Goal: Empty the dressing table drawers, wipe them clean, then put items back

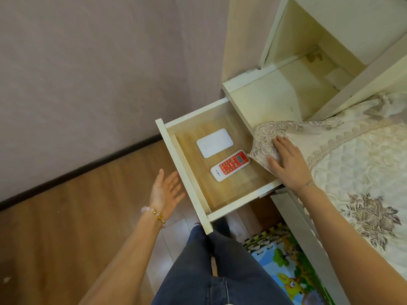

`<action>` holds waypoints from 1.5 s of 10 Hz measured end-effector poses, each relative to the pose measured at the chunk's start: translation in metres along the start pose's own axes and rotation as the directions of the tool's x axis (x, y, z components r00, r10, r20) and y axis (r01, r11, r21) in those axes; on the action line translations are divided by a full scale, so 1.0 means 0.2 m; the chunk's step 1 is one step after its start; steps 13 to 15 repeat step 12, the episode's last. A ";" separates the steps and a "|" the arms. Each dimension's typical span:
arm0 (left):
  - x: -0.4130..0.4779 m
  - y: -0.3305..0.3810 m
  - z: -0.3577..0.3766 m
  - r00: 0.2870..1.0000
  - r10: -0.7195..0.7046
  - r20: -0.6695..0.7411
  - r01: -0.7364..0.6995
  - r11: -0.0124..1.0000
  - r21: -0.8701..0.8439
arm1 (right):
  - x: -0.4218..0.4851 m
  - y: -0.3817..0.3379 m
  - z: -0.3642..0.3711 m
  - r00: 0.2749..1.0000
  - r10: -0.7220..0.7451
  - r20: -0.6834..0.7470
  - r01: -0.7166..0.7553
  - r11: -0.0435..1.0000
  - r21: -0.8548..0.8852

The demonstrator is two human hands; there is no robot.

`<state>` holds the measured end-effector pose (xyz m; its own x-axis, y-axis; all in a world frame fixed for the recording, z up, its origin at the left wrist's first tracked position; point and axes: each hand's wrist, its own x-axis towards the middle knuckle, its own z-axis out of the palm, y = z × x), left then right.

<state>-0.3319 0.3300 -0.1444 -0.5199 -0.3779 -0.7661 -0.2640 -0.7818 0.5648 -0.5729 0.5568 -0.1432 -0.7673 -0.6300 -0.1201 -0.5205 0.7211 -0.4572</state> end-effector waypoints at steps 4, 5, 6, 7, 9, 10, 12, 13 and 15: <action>0.13 -0.04 0.34 0.994 -0.023 0.107 0.032 0.996 -0.078 | -0.01 0.03 0.00 1.000 -0.011 -0.007 0.012 0.995 0.102; 0.18 -0.03 0.47 0.986 -0.048 0.157 0.063 0.993 -0.095 | 0.00 0.04 0.01 1.000 -0.018 -0.019 0.020 0.994 0.109; 0.23 -0.03 0.60 0.978 -0.072 0.194 0.094 0.990 -0.107 | 0.00 0.05 0.02 0.999 -0.030 -0.033 0.032 0.997 0.070; 0.28 -0.04 0.70 0.965 -0.097 0.244 0.133 0.982 -0.135 | 0.00 0.06 0.03 0.998 -0.052 -0.040 0.054 0.998 0.028; 0.38 -0.04 0.90 0.944 -0.149 0.296 0.183 0.979 -0.089 | 0.00 0.04 0.02 0.999 -0.030 -0.024 0.031 0.998 0.058; 0.40 -0.02 0.96 0.926 -0.172 0.335 0.199 0.979 -0.046 | 0.00 0.04 0.01 1.000 -0.021 -0.016 0.022 0.998 0.051; 0.40 0.01 0.91 0.917 -0.197 0.348 0.189 0.980 0.059 | 0.01 0.02 -0.01 1.000 0.012 0.006 -0.013 0.996 0.091; 0.40 0.01 0.91 0.917 -0.197 0.348 0.189 0.980 0.059 | 0.01 0.02 -0.01 1.000 0.012 0.006 -0.013 0.996 0.091; 0.40 0.01 0.91 0.917 -0.197 0.348 0.189 0.980 0.059 | 0.01 0.02 -0.01 1.000 0.012 0.006 -0.013 0.996 0.091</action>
